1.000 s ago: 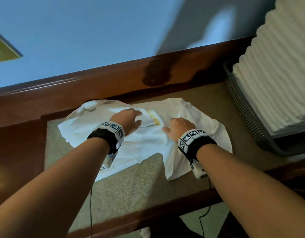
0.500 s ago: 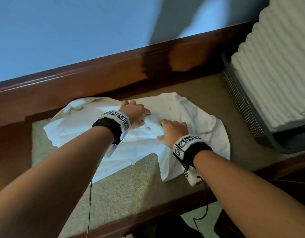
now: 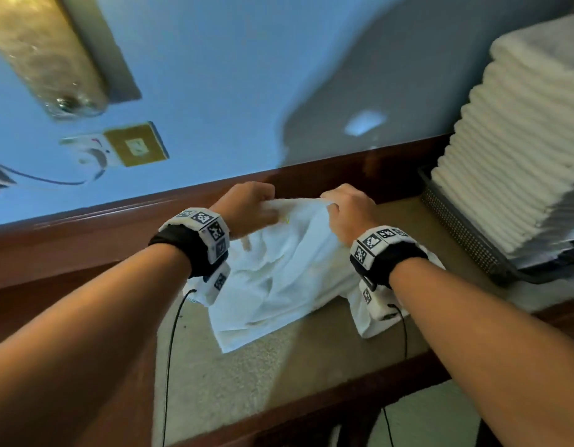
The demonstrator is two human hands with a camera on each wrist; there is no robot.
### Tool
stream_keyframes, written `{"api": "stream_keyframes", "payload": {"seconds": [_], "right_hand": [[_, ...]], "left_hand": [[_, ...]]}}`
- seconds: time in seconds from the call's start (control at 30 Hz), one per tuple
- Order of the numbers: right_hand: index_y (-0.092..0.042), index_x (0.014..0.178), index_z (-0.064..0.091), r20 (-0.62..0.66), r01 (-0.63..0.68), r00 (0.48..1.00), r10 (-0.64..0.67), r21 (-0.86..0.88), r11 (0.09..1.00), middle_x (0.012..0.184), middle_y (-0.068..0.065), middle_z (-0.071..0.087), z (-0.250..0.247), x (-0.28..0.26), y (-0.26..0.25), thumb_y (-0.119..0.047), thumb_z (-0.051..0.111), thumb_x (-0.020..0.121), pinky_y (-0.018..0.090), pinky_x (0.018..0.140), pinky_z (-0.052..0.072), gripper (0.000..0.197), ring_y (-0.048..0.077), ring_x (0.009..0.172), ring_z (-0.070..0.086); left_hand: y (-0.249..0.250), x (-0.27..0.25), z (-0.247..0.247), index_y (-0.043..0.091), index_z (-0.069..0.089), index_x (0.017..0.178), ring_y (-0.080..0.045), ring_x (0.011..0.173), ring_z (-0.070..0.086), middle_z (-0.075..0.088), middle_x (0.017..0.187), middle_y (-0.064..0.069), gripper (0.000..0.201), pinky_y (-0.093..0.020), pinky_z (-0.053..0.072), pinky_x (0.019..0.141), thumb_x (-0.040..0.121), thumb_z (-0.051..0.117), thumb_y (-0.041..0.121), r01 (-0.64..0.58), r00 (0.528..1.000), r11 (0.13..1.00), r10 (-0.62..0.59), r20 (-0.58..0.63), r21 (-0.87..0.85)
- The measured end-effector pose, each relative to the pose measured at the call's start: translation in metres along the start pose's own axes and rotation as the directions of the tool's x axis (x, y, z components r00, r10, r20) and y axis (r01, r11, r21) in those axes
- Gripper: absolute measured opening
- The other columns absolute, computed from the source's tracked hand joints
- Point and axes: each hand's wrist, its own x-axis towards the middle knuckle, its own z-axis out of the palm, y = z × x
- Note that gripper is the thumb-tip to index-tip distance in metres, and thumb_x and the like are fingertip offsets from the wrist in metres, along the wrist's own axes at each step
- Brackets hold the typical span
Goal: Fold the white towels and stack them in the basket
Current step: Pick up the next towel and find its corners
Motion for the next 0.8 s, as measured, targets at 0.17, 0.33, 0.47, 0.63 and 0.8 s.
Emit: {"api": "stream_keyframes", "payload": {"seconds": [0.17,0.33,0.47,0.63,0.8], "right_hand": [[-0.015,0.092,0.069,-0.165,0.074,0.985,-0.040,0.204,0.976,0.085,0.012,0.070,-0.031,-0.022,-0.114,-0.009,0.053,0.089,0.038,0.074,0.049,0.018,0.036,0.086,0.063],[-0.012,0.099,0.066,-0.119,0.277,0.959,-0.257,0.202,0.939,0.087,0.015,0.069,-0.051,-0.047,-0.213,-0.014,0.056,0.095,0.034,0.067,0.041,0.011,0.036,0.086,0.062],[-0.015,0.098,0.063,-0.023,0.445,0.896,-0.444,0.045,0.894,0.092,0.010,0.068,-0.062,-0.069,-0.267,-0.041,0.073,0.085,0.034,0.069,0.041,0.031,0.031,0.084,0.061],[-0.017,0.107,0.060,0.152,0.517,0.854,-0.497,-0.153,0.842,0.113,0.009,0.065,-0.065,-0.070,-0.310,-0.038,0.064,0.092,0.033,0.075,0.032,0.027,0.031,0.109,0.057],[-0.018,0.107,0.065,0.209,0.393,0.918,-0.336,-0.379,0.838,0.116,0.009,0.065,-0.065,-0.064,-0.299,-0.036,0.052,0.099,0.033,0.080,0.038,0.025,0.031,0.113,0.056]], "left_hand": [[-0.021,-0.092,-0.087,0.026,0.062,0.108,-0.019,0.081,0.060,0.064,0.090,0.001,0.032,-0.030,0.041,0.066,0.084,0.077,0.040,-0.029,0.988,0.998,0.020,-0.153,-0.055],[-0.047,-0.159,-0.145,0.013,0.073,0.099,-0.024,0.082,0.065,0.071,0.088,-0.009,0.020,-0.038,0.050,0.075,0.087,0.076,0.029,-0.008,0.979,0.998,-0.003,-0.203,-0.055],[-0.062,-0.207,-0.181,0.012,0.058,0.082,-0.011,0.075,0.054,0.060,0.079,-0.002,0.022,-0.032,0.046,0.079,0.086,0.072,-0.005,-0.068,0.948,0.935,-0.049,-0.316,-0.349],[-0.078,-0.257,-0.209,0.010,0.044,0.065,0.004,0.052,0.048,0.050,0.049,0.016,0.038,-0.011,0.040,0.057,0.088,0.067,-0.010,-0.136,0.913,0.919,-0.030,-0.408,-0.371],[-0.109,-0.301,-0.233,0.004,0.051,0.070,-0.005,0.056,0.040,0.045,0.059,0.009,0.029,-0.016,0.035,0.054,0.087,0.076,0.005,-0.107,0.865,0.957,-0.043,-0.500,-0.269]]}}
